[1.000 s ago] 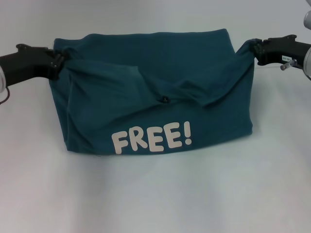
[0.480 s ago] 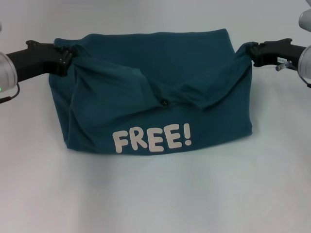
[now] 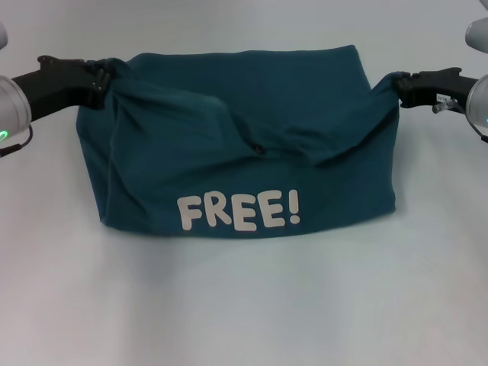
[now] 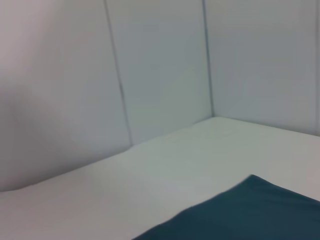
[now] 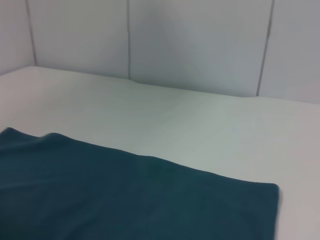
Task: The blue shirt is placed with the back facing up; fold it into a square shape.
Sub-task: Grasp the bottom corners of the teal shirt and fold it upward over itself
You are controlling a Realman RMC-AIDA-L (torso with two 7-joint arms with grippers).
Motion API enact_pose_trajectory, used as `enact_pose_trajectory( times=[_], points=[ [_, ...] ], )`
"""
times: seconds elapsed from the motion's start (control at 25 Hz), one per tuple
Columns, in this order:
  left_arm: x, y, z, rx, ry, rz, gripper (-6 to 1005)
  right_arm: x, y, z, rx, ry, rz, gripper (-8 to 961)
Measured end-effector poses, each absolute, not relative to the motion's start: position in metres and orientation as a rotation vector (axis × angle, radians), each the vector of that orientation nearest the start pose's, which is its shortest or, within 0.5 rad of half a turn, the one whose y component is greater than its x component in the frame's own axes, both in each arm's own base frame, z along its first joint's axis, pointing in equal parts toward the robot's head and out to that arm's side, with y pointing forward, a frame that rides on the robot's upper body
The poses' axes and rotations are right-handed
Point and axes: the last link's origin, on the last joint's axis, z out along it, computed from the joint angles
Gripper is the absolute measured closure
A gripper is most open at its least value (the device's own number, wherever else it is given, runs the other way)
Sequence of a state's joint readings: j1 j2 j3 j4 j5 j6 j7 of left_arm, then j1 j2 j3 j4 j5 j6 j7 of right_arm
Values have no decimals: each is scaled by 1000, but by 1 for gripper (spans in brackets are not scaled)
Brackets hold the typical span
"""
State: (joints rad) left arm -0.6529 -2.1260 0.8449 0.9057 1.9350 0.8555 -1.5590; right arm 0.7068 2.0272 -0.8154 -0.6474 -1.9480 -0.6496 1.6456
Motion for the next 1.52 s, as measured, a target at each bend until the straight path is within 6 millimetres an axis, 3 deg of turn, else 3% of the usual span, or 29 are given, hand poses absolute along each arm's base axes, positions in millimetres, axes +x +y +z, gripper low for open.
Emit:
enact_pose_trajectory(
  times=[1.04,1.52],
  points=[
    [-234,456,24,-2069,-522,-413,954,267,477,42,-1931,761,318,858],
    [-242,458,30,-2002,-538,-427,953,274,478,49,-1868,771,324,857]
  ],
)
